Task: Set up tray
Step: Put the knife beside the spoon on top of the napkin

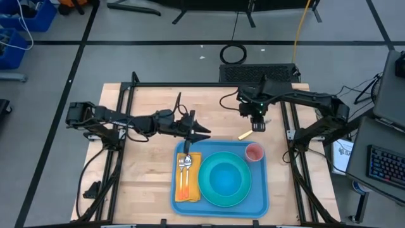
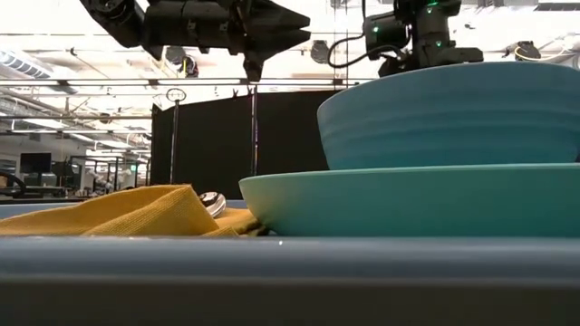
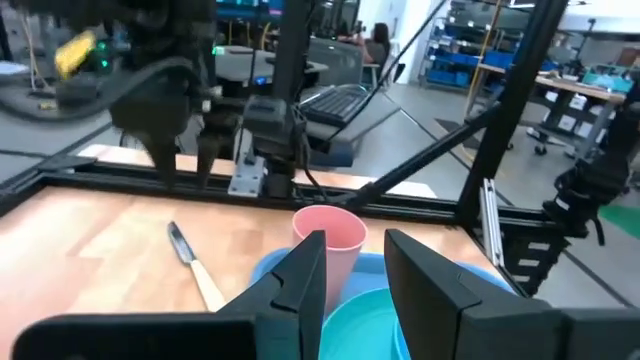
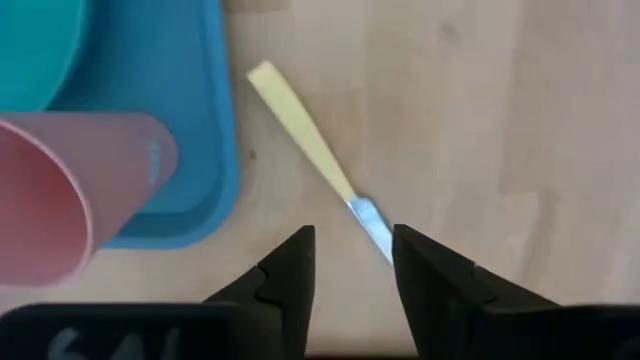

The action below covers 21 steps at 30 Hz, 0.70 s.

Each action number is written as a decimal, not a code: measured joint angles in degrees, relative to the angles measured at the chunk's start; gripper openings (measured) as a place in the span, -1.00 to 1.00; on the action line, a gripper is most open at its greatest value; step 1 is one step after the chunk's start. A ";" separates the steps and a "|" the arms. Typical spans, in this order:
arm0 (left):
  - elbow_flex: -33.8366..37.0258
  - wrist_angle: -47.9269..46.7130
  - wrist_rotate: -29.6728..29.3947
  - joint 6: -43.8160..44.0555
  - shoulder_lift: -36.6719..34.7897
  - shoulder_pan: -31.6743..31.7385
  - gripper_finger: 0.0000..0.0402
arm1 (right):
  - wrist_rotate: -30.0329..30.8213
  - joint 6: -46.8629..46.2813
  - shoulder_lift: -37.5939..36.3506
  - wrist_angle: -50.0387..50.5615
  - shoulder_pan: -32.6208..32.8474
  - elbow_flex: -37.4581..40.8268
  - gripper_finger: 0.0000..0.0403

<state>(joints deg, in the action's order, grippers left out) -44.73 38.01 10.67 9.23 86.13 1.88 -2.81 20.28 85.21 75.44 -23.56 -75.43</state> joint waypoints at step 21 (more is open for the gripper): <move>5.59 7.08 -0.20 -0.03 -0.02 -2.79 -0.46 | 1.20 10.74 -0.42 -20.32 3.58 20.51 -0.03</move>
<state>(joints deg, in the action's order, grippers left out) -39.14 45.08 10.47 9.21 86.11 -0.91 -1.61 31.01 84.79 55.13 -19.97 -54.93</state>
